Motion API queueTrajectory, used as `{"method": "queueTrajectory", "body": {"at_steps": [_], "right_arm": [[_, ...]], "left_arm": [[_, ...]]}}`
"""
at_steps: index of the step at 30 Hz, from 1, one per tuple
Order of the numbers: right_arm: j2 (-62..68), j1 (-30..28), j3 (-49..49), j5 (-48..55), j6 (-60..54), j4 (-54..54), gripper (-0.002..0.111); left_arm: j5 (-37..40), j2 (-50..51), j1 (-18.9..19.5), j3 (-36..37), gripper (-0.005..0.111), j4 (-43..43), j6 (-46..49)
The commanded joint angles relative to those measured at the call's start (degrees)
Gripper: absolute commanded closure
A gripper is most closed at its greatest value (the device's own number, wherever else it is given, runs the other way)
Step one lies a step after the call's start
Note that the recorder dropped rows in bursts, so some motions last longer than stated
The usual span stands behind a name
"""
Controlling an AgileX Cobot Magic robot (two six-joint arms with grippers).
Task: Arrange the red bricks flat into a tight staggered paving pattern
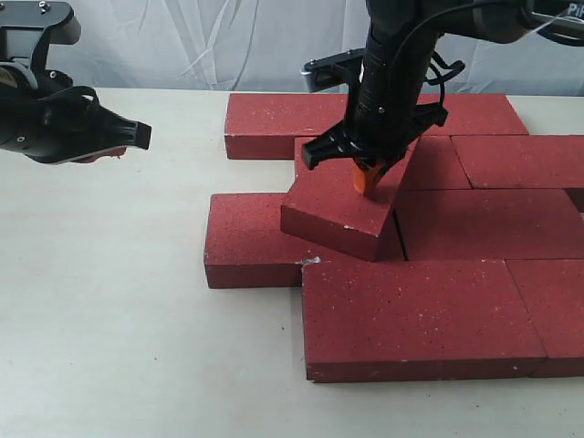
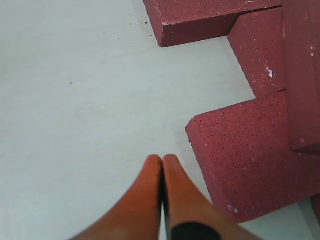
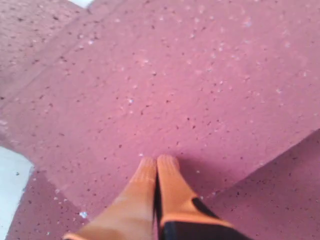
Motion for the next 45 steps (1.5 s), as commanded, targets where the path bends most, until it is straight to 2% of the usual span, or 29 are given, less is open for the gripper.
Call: {"method": "queueTrajectory", "body": {"at_steps": [1, 6, 14, 20, 25, 29, 37, 45], "right_arm": [[-3.01, -0.21, 0.25, 0.44, -0.38, -1.28, 0.109], [-5.57, -0.21, 0.25, 0.44, 7.65, -15.39, 0.109], [-5.71, -0.76, 4.07, 0.44, 8.32, -16.68, 0.109], [-5.71, -4.77, 12.80, 0.30, 8.95, -10.31, 0.109], [-5.71, -5.39, 18.48, -5.15, 8.36, -4.32, 0.109], [-5.71, -4.07, 19.65, -8.84, 7.77, 0.67, 0.109], [-5.71, 1.98, 19.65, -15.77, -0.94, 13.92, 0.109], [-6.09, 3.78, 19.41, -18.08, -1.50, 15.01, 0.109]], "left_arm": [[-0.38, -0.49, -0.29, 0.09, 0.107, -0.91, 0.08], [-0.38, -0.49, -0.29, 0.09, 0.107, -0.91, 0.08], [0.31, -0.49, -0.29, 0.09, 0.107, -0.81, 0.08], [0.18, -0.49, -0.29, 0.09, 0.107, -0.81, 0.08], [-0.20, -0.49, -0.29, 0.09, 0.107, -1.18, 0.08], [-0.94, -0.49, -0.29, 0.09, 0.107, -1.49, 0.08], [-0.94, -0.49, -0.29, 0.09, 0.107, -2.10, 0.08], [-1.05, -0.49, -0.29, 0.09, 0.107, -2.09, 0.08]]}}
